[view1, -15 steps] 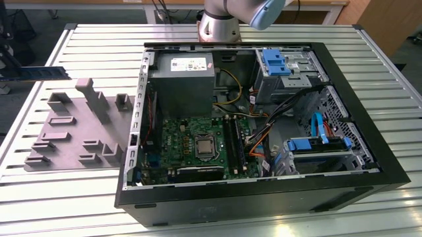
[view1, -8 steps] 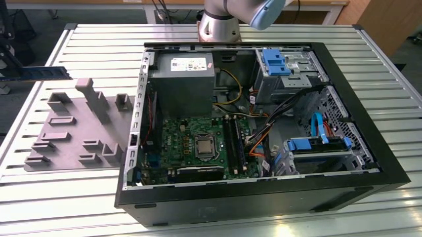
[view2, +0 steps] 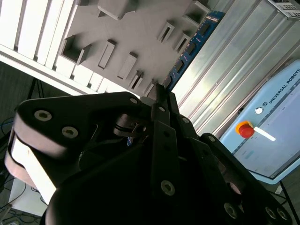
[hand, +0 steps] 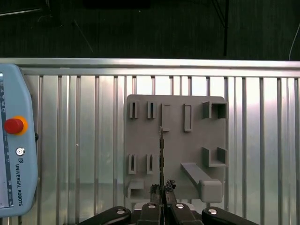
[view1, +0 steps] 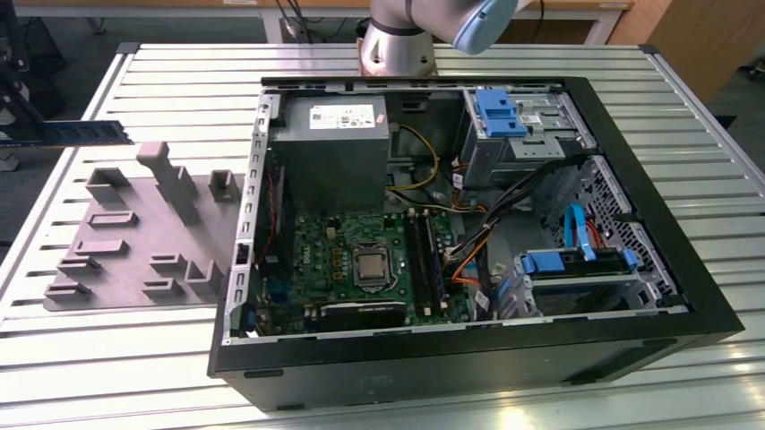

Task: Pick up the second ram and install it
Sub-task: 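Pick up the second ram and move it above second insertion slot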

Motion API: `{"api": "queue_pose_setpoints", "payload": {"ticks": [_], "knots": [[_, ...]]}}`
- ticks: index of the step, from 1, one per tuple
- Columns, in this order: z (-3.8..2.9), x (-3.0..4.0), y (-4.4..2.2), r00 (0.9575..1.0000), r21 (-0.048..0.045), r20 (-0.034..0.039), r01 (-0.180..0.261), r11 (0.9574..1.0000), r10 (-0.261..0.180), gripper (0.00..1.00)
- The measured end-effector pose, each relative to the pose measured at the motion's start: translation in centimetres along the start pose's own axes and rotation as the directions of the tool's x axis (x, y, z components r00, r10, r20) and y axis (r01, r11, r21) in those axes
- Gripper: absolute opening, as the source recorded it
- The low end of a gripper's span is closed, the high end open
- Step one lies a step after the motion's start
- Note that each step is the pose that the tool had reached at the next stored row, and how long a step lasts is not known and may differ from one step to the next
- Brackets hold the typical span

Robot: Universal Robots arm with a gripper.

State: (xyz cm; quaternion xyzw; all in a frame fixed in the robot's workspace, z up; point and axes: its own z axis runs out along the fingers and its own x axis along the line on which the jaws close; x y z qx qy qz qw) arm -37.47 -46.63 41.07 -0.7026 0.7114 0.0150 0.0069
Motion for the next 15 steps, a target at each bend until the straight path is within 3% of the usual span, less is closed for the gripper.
{"api": "queue_pose_setpoints", "payload": {"ticks": [15], "knots": [[-0.01, -0.01, -0.38, 1.0000, -0.0001, 0.0000, 0.000, 1.0000, 0.000, 0.14]]}}
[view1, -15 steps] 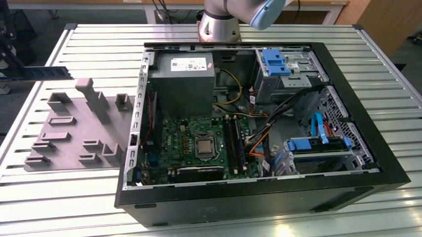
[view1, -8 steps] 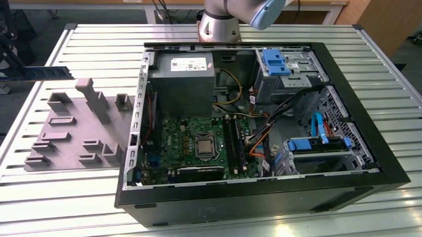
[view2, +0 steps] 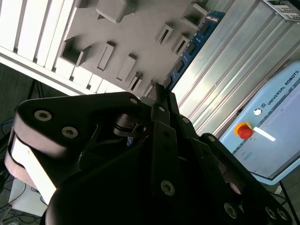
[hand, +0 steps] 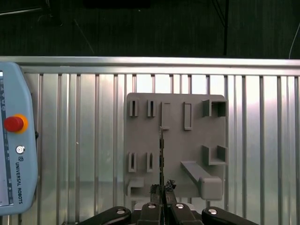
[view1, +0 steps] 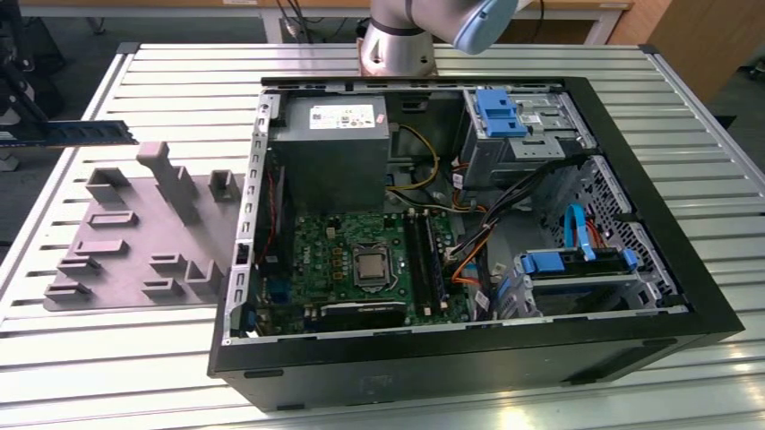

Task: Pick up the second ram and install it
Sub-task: 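Pick up the second ram and move it above second insertion slot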

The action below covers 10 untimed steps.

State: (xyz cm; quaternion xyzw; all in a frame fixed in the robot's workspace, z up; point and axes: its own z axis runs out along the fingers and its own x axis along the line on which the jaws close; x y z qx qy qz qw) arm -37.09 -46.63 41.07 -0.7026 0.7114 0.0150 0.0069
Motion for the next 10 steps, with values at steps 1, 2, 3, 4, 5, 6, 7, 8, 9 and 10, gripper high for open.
{"api": "queue_pose_setpoints", "payload": {"ticks": [1, 2, 3, 4, 5, 6, 7, 8, 9, 10], "knots": [[0.00, 0.00, -0.04, 1.0000, 0.0000, 0.0000, 0.000, 1.0000, 0.000, 0.14], [0.00, 0.00, -0.07, 1.0000, 0.0001, 0.0000, 0.000, 1.0000, 0.000, 0.14], [0.00, 0.00, -0.12, 1.0000, 0.0001, 0.0001, 0.000, 1.0000, 0.000, 0.14], [0.00, 0.00, -0.16, 1.0000, 0.0000, 0.0000, 0.000, 1.0000, 0.000, 0.14], [0.00, 0.00, -0.20, 1.0000, 0.0001, 0.0000, 0.000, 1.0000, 0.000, 0.14], [0.00, 0.00, -0.24, 1.0000, 0.0000, 0.0000, 0.000, 1.0000, 0.000, 0.14], [0.00, 0.00, -0.28, 1.0000, 0.0000, 0.0000, 0.000, 1.0000, 0.000, 0.14], [0.00, 0.00, -0.32, 1.0000, 0.0000, 0.0000, 0.000, 1.0000, 0.000, 0.14], [0.00, 0.00, -0.35, 1.0000, 0.0000, 0.0000, 0.000, 1.0000, 0.000, 0.14], [0.00, 0.00, -0.39, 1.0000, 0.0000, 0.0000, 0.000, 1.0000, 0.000, 0.14]]}}
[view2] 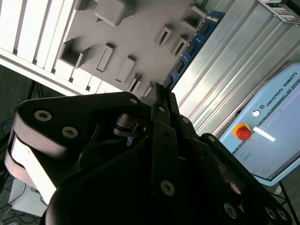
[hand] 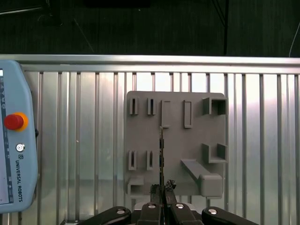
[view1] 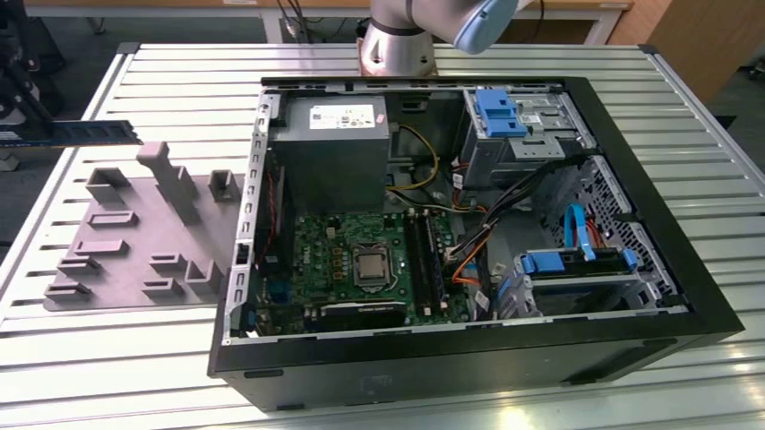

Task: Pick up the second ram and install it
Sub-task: 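Pick up the second ram and move it above second insertion slot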

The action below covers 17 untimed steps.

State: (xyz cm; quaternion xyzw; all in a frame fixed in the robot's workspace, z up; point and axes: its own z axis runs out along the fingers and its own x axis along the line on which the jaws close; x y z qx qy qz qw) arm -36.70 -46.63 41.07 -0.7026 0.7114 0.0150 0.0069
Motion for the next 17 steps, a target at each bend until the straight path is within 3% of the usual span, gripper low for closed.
{"api": "queue_pose_setpoints", "payload": {"ticks": [17], "knots": [[0.00, -0.01, -0.67, 1.0000, 0.0000, 0.0000, 0.000, 1.0000, 0.000, 0.14]]}}
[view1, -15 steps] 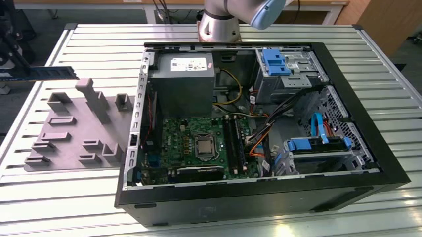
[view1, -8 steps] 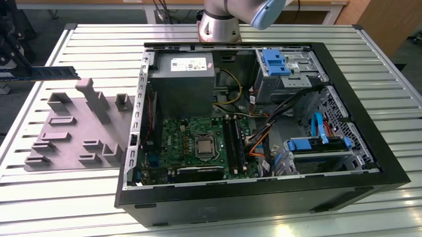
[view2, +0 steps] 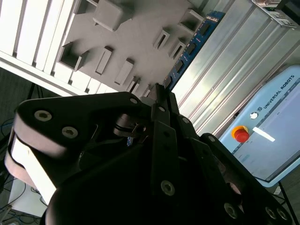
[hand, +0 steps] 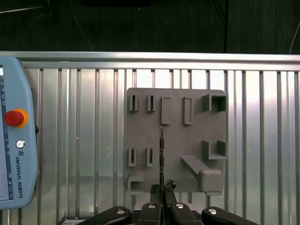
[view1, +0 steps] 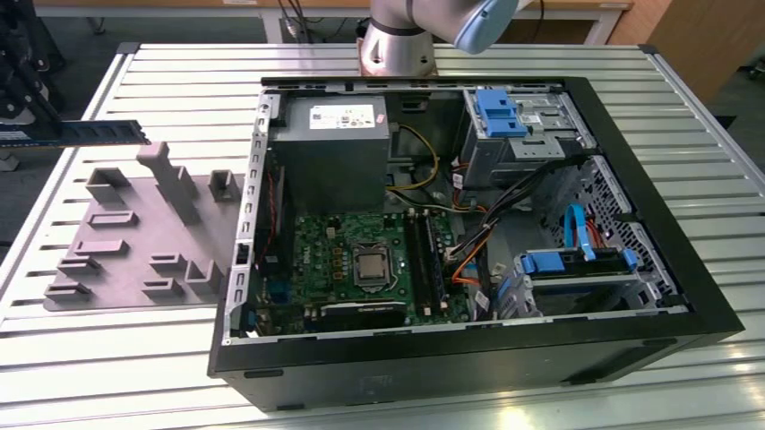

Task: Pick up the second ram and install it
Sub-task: 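Pick up the second ram and move it above second insertion slot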

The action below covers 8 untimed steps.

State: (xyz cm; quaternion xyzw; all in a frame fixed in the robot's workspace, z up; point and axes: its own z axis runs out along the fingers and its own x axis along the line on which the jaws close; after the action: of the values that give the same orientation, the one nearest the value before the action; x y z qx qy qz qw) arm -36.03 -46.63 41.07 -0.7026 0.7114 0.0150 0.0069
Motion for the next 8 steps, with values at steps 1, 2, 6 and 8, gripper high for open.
{"api": "queue_pose_setpoints", "payload": {"ticks": [1, 2, 6, 8], "knots": [[0.00, 0.00, -0.04, 1.0000, 0.0000, 0.0000, 0.000, 1.0000, 0.000, 0.14], [0.00, 0.00, -0.08, 1.0000, 0.0001, 0.0001, 0.000, 1.0000, 0.000, 0.14], [0.00, 0.00, -0.17, 1.0000, 0.0000, -0.0001, 0.000, 1.0000, 0.000, 0.14], [0.00, 0.00, -0.17, 1.0000, 0.0000, 0.0000, 0.000, 1.0000, 0.000, 0.14]]}}
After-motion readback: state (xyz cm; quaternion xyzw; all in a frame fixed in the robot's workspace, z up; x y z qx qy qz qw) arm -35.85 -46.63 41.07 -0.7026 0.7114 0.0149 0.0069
